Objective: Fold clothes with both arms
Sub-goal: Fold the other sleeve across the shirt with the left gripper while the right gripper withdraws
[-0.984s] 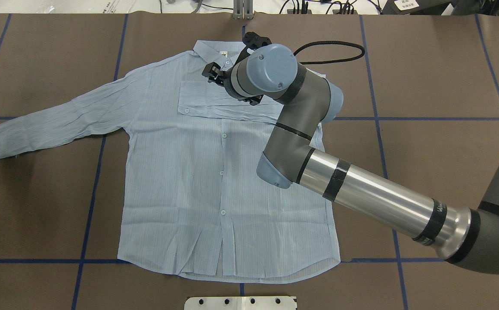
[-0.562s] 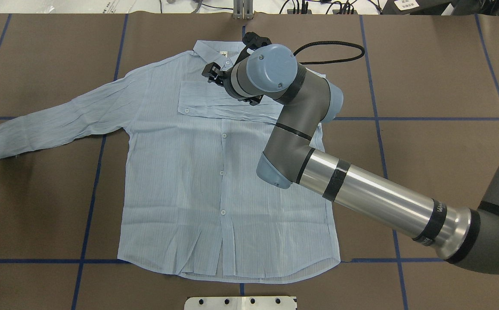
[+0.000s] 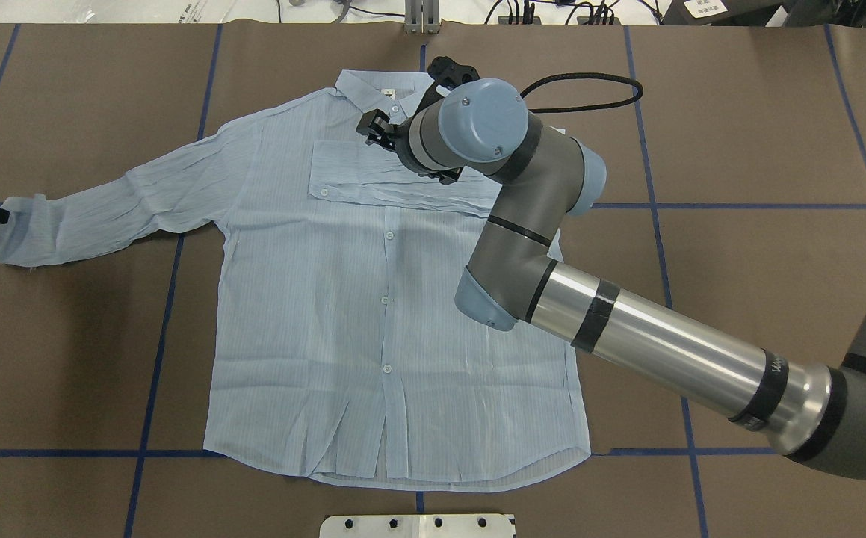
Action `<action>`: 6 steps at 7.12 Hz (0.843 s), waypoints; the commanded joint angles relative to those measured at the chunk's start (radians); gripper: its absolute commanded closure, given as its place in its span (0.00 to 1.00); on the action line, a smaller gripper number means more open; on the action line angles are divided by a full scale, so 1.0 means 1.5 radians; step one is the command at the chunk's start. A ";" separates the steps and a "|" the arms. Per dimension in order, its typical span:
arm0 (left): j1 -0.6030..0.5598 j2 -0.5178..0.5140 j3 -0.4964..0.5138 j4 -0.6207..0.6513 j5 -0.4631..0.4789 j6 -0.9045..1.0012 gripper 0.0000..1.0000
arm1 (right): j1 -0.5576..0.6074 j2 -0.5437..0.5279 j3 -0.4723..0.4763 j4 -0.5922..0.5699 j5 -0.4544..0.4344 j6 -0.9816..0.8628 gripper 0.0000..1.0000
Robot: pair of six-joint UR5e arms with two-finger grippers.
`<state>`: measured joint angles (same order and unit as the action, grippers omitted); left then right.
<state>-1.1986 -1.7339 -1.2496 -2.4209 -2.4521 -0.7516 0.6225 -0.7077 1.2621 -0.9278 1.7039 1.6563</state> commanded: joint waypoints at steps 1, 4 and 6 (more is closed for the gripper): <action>0.074 -0.101 -0.043 0.011 -0.004 -0.215 1.00 | 0.023 -0.128 0.128 0.001 0.008 -0.048 0.02; 0.188 -0.286 -0.023 0.013 0.067 -0.463 1.00 | 0.080 -0.284 0.222 0.003 0.039 -0.154 0.01; 0.245 -0.437 0.060 0.012 0.138 -0.579 1.00 | 0.100 -0.321 0.240 0.004 0.060 -0.182 0.01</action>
<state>-0.8852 -2.2552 -1.2310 -2.4020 -2.3106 -1.5112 0.7557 -1.1541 1.6031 -0.9228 1.7774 1.4105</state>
